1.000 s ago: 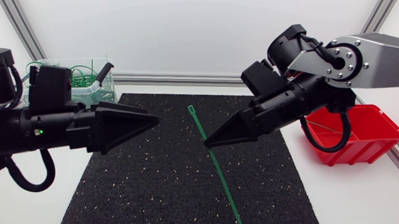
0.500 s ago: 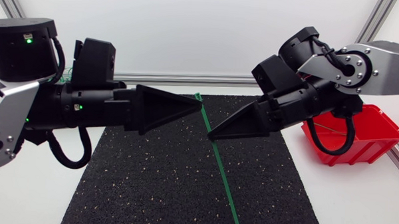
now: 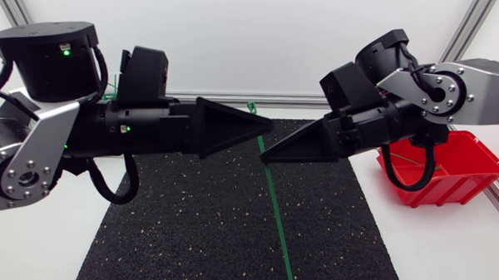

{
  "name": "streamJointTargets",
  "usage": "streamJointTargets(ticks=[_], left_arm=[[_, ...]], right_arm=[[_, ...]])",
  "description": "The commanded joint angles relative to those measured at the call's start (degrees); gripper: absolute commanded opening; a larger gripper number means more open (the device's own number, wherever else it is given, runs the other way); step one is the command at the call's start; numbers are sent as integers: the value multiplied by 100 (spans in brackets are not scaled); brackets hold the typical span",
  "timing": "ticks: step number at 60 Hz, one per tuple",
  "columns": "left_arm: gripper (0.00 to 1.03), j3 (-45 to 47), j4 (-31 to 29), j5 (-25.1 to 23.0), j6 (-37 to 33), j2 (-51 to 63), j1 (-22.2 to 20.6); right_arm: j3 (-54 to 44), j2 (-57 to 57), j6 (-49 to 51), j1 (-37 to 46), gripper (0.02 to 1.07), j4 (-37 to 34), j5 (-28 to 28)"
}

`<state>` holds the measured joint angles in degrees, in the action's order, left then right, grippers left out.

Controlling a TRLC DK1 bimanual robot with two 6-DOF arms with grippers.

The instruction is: Take a green cable tie from the red box, thread the tail through the head to close it, then place it in the transparent bin on the left.

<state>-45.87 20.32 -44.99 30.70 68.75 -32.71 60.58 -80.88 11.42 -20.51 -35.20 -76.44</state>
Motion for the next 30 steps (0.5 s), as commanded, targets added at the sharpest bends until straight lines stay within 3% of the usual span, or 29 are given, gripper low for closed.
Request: streamJointTargets(ticks=[1, 30], left_arm=[[92, -89, 174, -27, 182, 95, -51], [48, -19, 359, 140, 296, 279, -43]], right_arm=[[-231, 20, -377, -32, 8, 233, -28], [-371, 169, -527, 21, 8, 497, 68]])
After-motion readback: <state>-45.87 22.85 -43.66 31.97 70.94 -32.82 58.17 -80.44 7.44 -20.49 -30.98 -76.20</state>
